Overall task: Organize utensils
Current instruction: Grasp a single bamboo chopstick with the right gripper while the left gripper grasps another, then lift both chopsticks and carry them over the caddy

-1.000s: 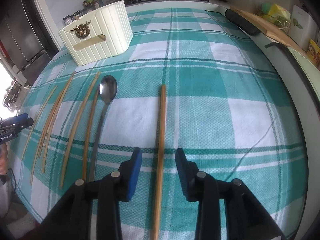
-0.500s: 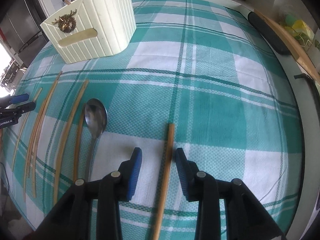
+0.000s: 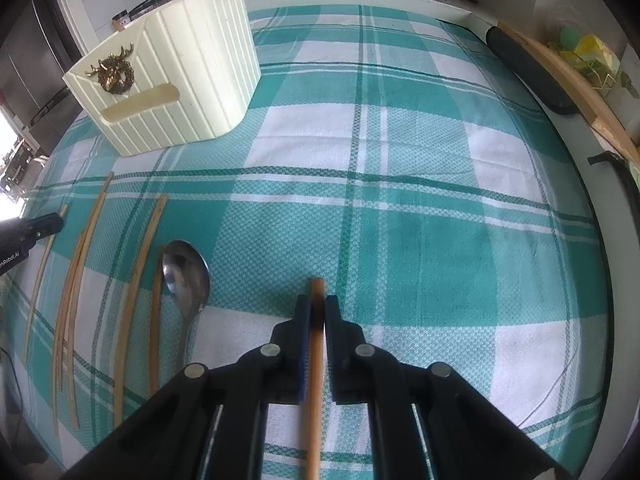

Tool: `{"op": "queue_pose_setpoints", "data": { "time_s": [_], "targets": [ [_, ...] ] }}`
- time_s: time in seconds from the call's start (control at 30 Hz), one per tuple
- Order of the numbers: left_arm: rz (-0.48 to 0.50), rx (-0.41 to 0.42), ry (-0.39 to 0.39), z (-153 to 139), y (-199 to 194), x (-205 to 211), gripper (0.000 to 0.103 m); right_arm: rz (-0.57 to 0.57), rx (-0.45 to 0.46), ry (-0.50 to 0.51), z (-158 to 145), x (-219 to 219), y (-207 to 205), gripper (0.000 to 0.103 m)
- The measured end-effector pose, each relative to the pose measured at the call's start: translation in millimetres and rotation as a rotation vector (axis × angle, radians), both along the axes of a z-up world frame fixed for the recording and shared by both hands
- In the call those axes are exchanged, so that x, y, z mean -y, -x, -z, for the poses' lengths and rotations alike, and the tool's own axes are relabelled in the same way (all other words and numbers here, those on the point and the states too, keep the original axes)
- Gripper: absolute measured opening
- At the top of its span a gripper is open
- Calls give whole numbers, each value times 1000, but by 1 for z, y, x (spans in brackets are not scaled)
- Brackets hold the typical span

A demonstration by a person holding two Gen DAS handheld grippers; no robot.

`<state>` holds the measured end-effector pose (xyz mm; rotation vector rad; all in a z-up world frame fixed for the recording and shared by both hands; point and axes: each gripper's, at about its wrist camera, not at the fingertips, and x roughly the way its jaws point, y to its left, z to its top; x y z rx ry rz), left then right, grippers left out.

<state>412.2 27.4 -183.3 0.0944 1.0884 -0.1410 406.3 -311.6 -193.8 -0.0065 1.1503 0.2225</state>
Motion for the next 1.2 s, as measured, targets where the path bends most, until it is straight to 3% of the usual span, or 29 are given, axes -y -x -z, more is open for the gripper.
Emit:
{"op": "queue_pose_setpoints", "data": {
  "time_s": [0.3, 0.63, 0.87, 1.2],
  "targets": [
    [-25, 174, 90, -85, 46, -23, 5, -4, 187, -70, -81, 10, 31, 7],
    [5, 343, 189, -164, 100, -29, 5, -50, 419, -117, -183, 8, 96, 7],
    [15, 445, 221, -200, 119, -24, 5, -31, 548, -122, -221, 3, 115, 7],
    [15, 534, 245, -251, 109, -22, 5, -43, 619, -140, -268, -14, 92, 7]
  ]
}}
